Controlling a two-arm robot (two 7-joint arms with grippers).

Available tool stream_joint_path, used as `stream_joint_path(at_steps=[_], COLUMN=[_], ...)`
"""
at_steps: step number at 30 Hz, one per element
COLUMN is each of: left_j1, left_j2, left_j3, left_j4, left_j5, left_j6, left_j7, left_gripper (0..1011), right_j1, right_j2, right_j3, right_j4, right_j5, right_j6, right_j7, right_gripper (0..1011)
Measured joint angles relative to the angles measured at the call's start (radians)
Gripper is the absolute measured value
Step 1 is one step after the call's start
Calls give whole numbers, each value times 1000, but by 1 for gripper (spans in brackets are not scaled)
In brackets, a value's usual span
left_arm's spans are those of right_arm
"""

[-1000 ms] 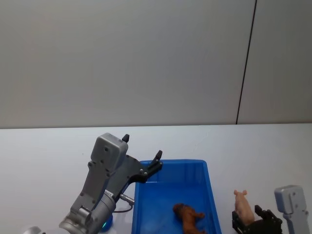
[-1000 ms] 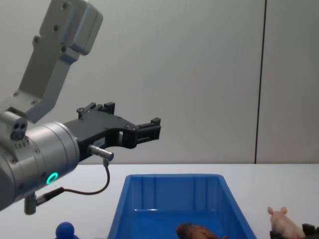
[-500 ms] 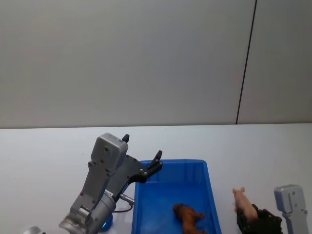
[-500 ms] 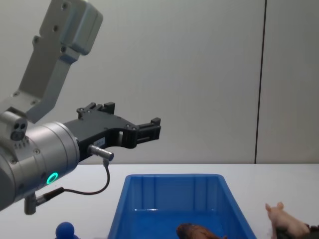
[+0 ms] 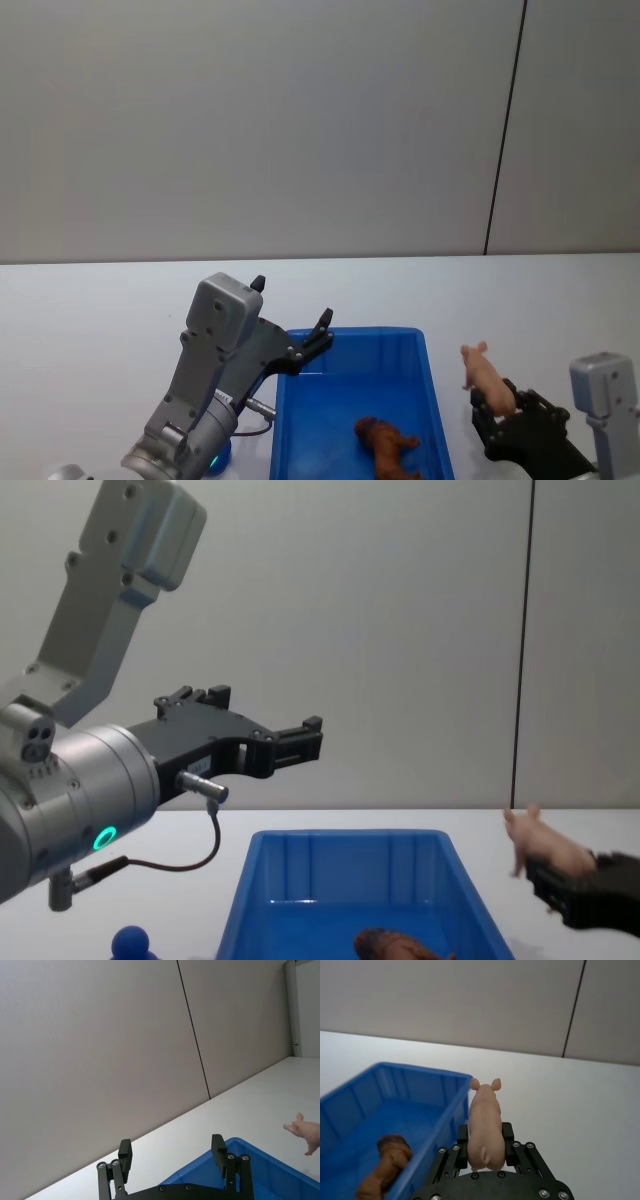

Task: Pick up the two dolls from the table and place them into the box.

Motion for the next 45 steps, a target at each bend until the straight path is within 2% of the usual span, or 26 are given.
stream_joint_path(at_steps=[10,18,21,24,25,27,29,30,32,34,38,41,45], left_j1=[0,0,0,0,0,0,0,0,0,0,0,0,0], left_j2=[0,0,0,0,0,0,0,0,0,0,0,0,0], left_j3=[0,0,0,0,0,0,0,0,0,0,0,0,0], left_j4=[0,0,0,0,0,0,0,0,0,0,0,0,0], left_j5=[0,0,0,0,0,0,0,0,0,0,0,0,0], left_j6=[0,0,0,0,0,0,0,0,0,0,0,0,0], left_j7=[0,0,0,0,0,0,0,0,0,0,0,0,0], left_gripper=[1001,1001,1001,1001,1001,1001,1001,1001,1001,1001,1001,1001,1001], right_j1=[19,60,79,100,102,114,120,125,129,134,135,131,119], right_j2=[-7,-33,-45,-57,-59,-66,-70,-74,-76,-78,-78,-74,-64], right_j3=[-6,-21,-25,-30,-31,-33,-35,-36,-36,-36,-34,-29,-21], right_j4=[-45,-36,-21,-4,0,13,20,26,31,37,40,37,23], right_j5=[31,49,53,54,54,54,53,51,49,45,39,38,37], right_j6=[-42,-45,-40,-34,-32,-27,-23,-19,-16,-12,-8,-7,-9], right_j7=[115,209,237,254,256,259,259,258,255,245,217,194,163], right_gripper=[380,380,436,534,534,630,664,731,798,825,958,1001,1001])
